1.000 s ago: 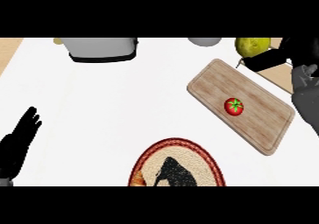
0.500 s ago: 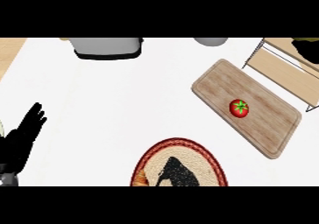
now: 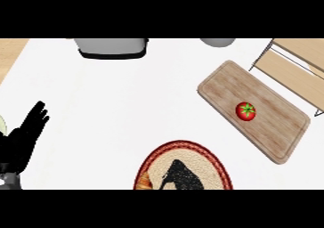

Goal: Pick the pear from the placemat and place it in the tiered shelf

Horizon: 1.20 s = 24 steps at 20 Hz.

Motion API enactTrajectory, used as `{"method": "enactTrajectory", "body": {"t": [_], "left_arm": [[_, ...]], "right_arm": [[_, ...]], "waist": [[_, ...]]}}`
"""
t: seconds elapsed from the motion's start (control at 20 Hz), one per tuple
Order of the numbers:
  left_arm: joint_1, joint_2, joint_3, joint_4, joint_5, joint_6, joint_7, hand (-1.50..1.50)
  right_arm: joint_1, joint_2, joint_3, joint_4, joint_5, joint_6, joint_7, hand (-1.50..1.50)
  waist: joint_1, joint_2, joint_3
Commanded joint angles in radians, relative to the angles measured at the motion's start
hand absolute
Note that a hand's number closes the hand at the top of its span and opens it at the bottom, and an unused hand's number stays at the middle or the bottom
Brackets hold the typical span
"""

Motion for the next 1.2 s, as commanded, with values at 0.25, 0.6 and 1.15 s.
{"method": "enactTrajectory", "body": {"t": [0.25, 0.6, 1.15], "left_arm": [[-0.034, -0.017, -0.012, 0.003, -0.019, 0.001, 0.026, 0.0], [0.007, 0.011, 0.044, 0.046, -0.001, -0.051, -0.053, 0.0], [0.0, -0.033, 0.02, -0.012, -0.012, -0.043, -0.004, 0.0]], "right_arm": [[-0.149, -0.016, -0.023, 0.255, 0.083, 0.109, 0.017, 1.5], [-0.061, 0.018, -0.045, 0.37, 0.173, 0.041, -0.134, 1.5], [-0.11, 0.076, -0.176, 0.795, 0.221, -0.2, -0.413, 1.5]], "waist": [[0.017, 0.005, 0.0], [0.008, 0.004, 0.001], [0.022, 0.008, 0.002]]}}
